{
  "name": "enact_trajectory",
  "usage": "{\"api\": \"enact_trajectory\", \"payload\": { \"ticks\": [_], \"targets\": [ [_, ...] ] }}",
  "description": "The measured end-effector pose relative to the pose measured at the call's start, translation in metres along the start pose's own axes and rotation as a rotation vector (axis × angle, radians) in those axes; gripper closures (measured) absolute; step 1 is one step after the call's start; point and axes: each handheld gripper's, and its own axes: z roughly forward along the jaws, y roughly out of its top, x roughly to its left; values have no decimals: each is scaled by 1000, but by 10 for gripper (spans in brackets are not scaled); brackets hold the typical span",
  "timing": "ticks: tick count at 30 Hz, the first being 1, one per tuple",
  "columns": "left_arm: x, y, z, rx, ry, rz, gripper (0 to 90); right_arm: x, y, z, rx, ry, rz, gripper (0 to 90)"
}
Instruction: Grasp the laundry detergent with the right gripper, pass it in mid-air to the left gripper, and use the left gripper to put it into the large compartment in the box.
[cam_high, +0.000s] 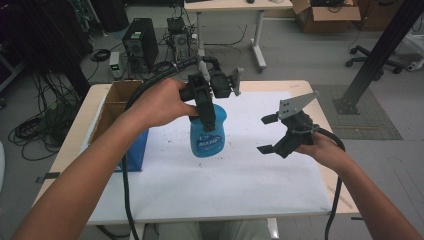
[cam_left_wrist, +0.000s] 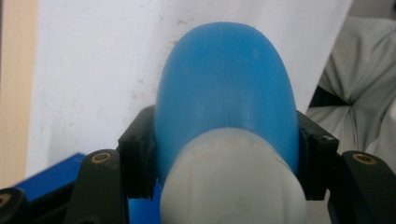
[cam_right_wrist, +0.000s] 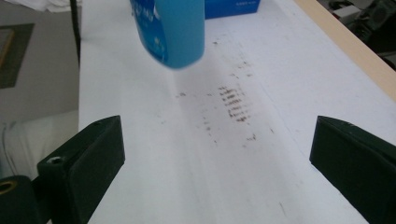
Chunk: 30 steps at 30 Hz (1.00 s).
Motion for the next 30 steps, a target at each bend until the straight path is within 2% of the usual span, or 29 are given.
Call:
{"api": "enact_trajectory", "payload": {
  "ticks": [5, 12, 17, 25, 30],
  "targets": [
    [15, -9, -7, -4, 29, -104, 378, -5, -3, -15, 46, -45, -8, 29],
    [35, -23, -22, -11, 67, -227, 379, -10, -11, -27, 99, -85, 11, 30],
    [48, -34, -37, -14, 99, -335, 379, -14, -17, -37, 129, -118, 28, 30],
    [63, -52, -54, -31, 129, -455, 379, -15, -25, -50, 182, -162, 49, 30],
    [68, -61, -57, -32, 140, -516, 379, -14, -28, -55, 203, -172, 51, 31]
  ]
}}
